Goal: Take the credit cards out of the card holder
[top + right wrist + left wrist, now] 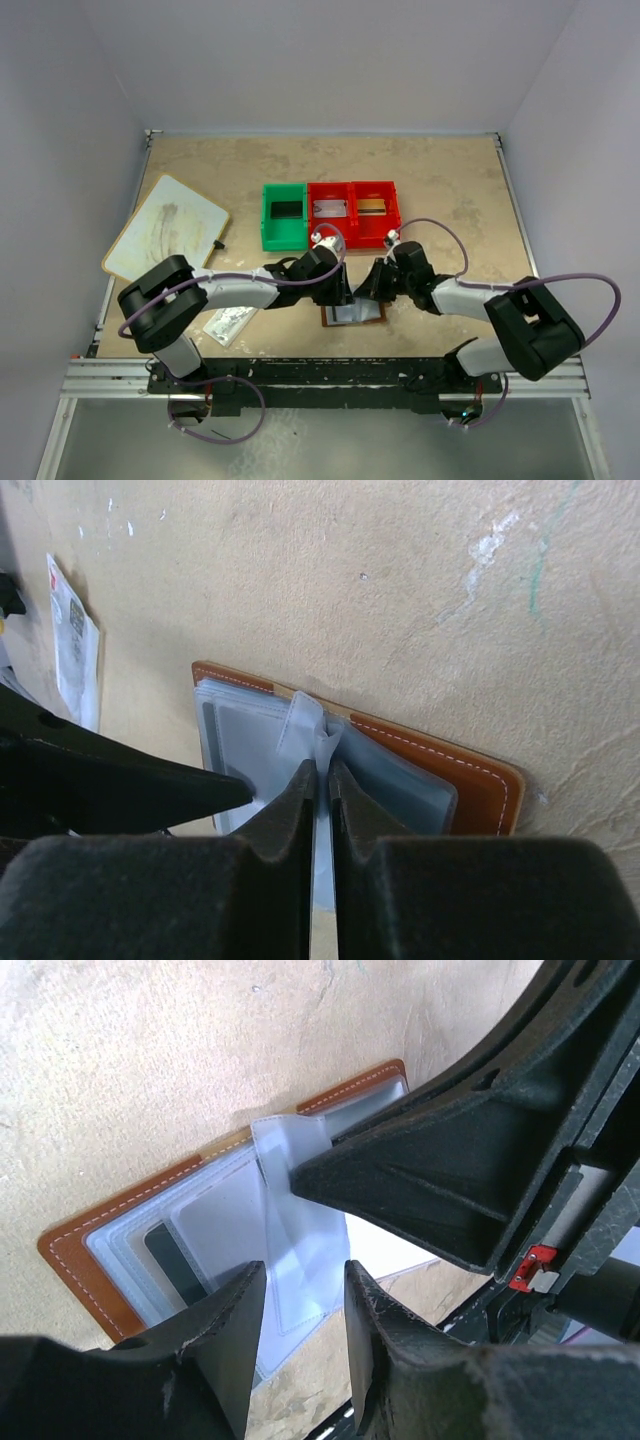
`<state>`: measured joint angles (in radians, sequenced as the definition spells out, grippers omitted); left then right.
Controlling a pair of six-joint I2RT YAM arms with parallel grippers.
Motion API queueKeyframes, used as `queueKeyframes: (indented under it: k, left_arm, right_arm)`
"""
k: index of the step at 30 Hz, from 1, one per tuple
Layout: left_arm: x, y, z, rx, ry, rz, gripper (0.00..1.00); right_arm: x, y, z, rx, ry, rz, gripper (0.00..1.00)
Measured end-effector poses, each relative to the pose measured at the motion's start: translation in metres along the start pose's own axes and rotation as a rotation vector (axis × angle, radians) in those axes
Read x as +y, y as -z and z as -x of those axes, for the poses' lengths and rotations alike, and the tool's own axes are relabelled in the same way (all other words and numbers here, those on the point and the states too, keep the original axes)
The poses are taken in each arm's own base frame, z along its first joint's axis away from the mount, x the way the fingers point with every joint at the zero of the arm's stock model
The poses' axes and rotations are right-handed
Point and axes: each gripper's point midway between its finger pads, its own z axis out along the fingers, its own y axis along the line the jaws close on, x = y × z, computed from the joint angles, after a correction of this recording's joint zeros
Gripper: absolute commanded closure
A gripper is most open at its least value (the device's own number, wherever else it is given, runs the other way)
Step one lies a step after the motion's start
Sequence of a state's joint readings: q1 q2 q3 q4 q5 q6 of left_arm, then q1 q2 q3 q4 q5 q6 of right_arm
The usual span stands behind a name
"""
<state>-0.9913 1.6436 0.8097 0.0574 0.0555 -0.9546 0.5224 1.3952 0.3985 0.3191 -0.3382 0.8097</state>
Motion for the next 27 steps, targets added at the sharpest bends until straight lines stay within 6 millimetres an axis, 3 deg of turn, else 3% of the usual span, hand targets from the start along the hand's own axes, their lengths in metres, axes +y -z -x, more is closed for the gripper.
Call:
queueKeyframes:
  k: [9,19,27]
  left_arm:
    - [0.006,0.007,0.009,-0.049,0.004,0.047,0.59]
    - [0.004,0.003,0.004,-0.028,0.011,0.034,0.55]
    - [0.002,0.006,-0.001,-0.017,0.021,0.027,0.53]
  right_arm:
    - [-0.002,0.002,-0.006,-0.033,-0.065,0.079,0.95]
    - [-0.001,0.0,-0.009,-0.036,-0.137,0.193,0.84]
    - [0.002,0.0,-0.009,-0.044,-0.156,0.216,0.83]
